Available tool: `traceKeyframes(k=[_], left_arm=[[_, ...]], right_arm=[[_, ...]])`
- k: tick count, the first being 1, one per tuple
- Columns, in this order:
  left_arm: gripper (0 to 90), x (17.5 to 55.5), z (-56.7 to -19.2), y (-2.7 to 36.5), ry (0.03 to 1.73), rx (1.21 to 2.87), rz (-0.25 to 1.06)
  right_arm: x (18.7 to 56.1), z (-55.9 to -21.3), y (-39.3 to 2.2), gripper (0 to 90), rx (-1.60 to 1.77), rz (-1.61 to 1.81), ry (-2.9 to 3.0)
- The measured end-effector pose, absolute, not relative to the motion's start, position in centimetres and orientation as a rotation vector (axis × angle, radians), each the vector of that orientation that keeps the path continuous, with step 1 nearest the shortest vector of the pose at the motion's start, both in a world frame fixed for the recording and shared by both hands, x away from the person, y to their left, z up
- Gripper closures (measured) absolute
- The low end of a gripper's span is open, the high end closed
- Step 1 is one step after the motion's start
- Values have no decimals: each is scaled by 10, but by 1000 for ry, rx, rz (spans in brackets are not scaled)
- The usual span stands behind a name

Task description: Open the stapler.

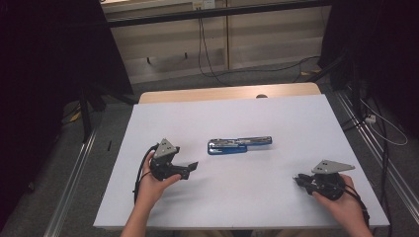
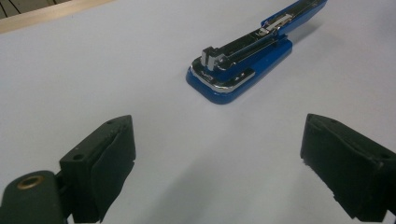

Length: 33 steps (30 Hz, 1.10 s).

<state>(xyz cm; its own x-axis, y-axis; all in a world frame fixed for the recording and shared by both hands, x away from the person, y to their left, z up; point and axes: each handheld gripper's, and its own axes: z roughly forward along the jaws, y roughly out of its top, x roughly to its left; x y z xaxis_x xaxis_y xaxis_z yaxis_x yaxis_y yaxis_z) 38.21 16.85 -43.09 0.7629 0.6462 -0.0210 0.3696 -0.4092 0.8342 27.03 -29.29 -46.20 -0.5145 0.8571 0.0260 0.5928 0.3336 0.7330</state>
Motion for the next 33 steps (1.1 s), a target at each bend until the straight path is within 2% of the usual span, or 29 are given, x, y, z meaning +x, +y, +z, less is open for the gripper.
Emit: traceKeyframes(k=[19,33], left_arm=[[95,385,-429,172,773,2018,368],[71,385,-427,181,820,1967,352]], right_arm=[[282,-452,-295,791,1243,1121,2280],[316,-425,-276,792,1113,1211,2340]])
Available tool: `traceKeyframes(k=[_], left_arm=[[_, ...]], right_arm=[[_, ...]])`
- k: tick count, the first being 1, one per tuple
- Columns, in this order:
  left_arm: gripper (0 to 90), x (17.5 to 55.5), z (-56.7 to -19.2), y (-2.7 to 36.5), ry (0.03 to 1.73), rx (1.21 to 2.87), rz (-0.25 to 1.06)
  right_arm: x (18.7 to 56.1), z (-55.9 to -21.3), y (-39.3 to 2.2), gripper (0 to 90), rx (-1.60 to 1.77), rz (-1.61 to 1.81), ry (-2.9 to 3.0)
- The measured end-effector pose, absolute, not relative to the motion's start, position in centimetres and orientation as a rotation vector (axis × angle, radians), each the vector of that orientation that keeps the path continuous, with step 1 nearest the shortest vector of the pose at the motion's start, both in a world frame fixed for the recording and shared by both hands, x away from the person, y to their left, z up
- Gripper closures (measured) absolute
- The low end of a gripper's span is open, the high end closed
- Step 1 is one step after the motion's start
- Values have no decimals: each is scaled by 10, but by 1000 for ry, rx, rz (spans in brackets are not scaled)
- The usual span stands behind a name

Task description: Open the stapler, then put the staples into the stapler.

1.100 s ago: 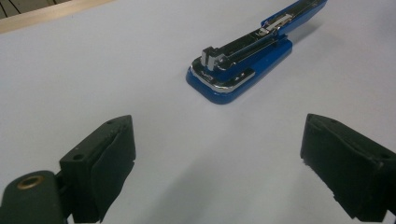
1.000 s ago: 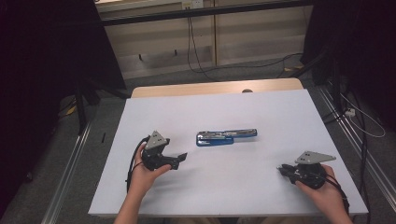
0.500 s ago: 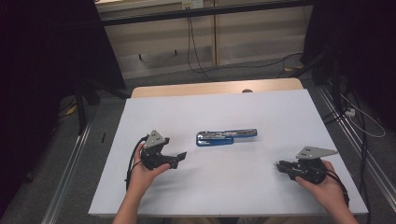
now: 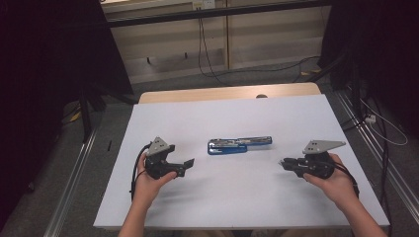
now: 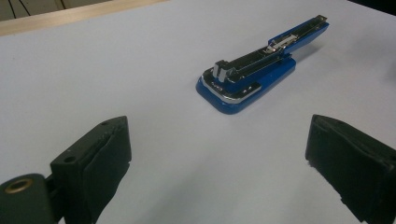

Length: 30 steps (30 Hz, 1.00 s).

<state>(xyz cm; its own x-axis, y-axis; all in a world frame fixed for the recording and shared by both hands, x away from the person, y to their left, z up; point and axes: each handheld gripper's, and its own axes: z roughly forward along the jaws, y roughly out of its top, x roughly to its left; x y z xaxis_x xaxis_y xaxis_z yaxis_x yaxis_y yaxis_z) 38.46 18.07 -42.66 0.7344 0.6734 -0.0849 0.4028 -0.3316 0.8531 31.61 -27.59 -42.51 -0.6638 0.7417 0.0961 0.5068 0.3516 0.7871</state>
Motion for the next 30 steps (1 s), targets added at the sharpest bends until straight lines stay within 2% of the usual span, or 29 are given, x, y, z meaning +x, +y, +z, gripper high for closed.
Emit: traceKeyframes(k=[15,30], left_arm=[[71,384,-426,185,824,1954,338],[71,386,-428,185,834,1953,330]], right_arm=[[351,-394,-243,792,965,1253,2389],[383,-389,-234,792,883,1294,2438]])
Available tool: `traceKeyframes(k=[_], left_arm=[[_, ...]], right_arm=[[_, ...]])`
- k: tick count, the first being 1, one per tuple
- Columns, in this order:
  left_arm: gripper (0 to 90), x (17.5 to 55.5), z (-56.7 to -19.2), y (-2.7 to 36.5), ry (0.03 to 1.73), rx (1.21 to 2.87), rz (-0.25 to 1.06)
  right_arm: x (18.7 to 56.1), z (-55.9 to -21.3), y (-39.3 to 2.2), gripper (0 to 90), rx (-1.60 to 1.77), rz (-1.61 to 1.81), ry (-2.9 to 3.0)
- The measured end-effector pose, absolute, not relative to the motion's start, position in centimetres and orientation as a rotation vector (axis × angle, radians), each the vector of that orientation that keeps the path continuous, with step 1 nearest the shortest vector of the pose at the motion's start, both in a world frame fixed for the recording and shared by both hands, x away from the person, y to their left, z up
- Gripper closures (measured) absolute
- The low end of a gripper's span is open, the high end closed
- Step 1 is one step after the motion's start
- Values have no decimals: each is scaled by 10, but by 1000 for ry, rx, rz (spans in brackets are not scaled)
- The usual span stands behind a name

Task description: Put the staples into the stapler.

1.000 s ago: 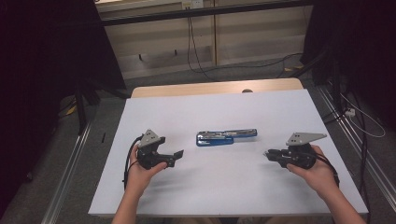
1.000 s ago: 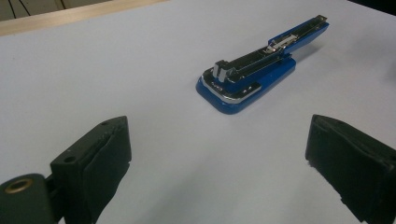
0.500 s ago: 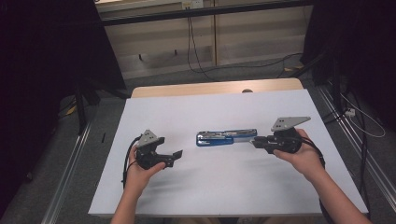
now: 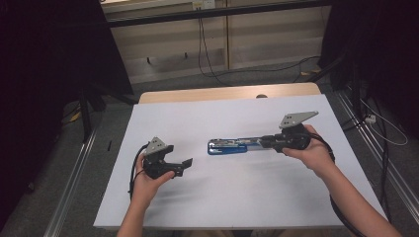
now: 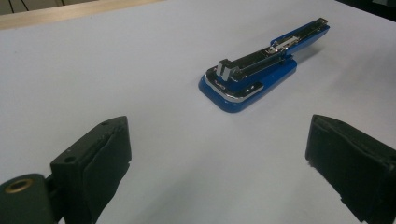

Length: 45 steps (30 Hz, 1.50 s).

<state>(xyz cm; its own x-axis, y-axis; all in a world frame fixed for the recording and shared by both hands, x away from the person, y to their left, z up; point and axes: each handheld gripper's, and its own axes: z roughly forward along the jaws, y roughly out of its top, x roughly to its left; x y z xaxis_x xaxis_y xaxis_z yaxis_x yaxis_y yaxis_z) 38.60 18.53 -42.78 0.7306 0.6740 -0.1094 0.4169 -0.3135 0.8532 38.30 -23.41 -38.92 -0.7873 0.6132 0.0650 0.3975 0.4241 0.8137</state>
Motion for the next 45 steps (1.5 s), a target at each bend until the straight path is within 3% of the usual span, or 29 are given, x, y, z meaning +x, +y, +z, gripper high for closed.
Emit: traceKeyframes(k=[45], left_arm=[[71,385,-430,181,821,1985,322]], right_arm=[[441,-391,-202,792,685,1334,2585]])
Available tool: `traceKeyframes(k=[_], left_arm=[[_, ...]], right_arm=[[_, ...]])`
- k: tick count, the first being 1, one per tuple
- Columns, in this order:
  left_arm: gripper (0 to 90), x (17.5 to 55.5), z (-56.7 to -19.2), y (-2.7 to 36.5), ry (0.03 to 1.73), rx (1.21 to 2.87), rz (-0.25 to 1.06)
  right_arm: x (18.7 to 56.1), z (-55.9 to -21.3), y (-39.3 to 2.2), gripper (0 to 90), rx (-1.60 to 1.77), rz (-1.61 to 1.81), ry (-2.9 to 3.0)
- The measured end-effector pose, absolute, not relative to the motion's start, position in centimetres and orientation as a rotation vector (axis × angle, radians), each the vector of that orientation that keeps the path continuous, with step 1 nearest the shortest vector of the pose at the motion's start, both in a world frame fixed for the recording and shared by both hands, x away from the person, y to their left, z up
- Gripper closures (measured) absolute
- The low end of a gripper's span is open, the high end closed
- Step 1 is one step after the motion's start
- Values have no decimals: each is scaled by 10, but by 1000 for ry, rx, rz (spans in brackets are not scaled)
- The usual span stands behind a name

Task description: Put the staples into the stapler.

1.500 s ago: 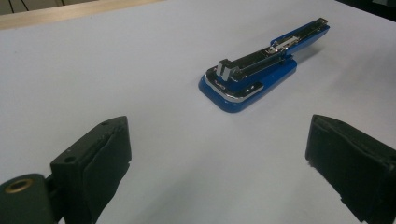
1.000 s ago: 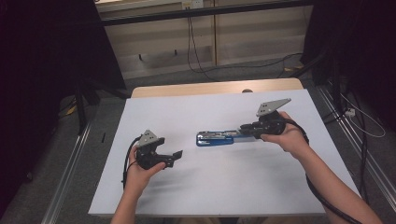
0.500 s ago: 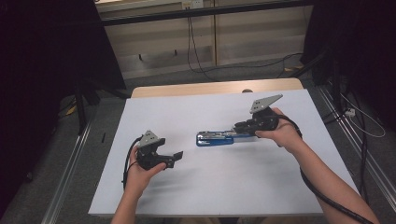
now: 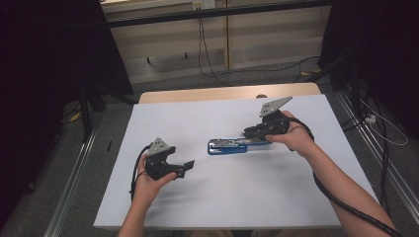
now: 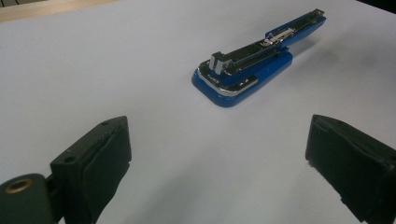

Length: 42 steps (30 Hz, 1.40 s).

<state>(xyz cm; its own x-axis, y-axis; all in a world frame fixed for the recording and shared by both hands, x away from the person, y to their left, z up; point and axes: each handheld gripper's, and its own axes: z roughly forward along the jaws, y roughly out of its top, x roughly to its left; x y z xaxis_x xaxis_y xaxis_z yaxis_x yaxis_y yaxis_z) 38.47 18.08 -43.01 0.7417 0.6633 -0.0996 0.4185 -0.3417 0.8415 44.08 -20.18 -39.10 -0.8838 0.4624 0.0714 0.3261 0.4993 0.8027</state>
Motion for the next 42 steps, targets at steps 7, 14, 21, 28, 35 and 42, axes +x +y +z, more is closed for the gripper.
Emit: traceKeyframes(k=[7,14,21,28,35,42], left_arm=[[71,385,-431,179,819,1989,319],[71,385,-431,180,818,1989,320],[71,385,-431,179,821,1994,317],[71,385,-432,178,822,1995,317],[71,385,-432,178,817,2000,321],[71,386,-432,178,814,2004,323]], right_arm=[[446,-392,-199,792,671,1335,2596],[451,-392,-192,792,628,1323,2616],[455,-394,-188,792,614,1322,2623],[458,-393,-183,792,583,1309,2637],[462,-394,-179,792,566,1310,2645],[466,-395,-175,792,542,1305,2661]])
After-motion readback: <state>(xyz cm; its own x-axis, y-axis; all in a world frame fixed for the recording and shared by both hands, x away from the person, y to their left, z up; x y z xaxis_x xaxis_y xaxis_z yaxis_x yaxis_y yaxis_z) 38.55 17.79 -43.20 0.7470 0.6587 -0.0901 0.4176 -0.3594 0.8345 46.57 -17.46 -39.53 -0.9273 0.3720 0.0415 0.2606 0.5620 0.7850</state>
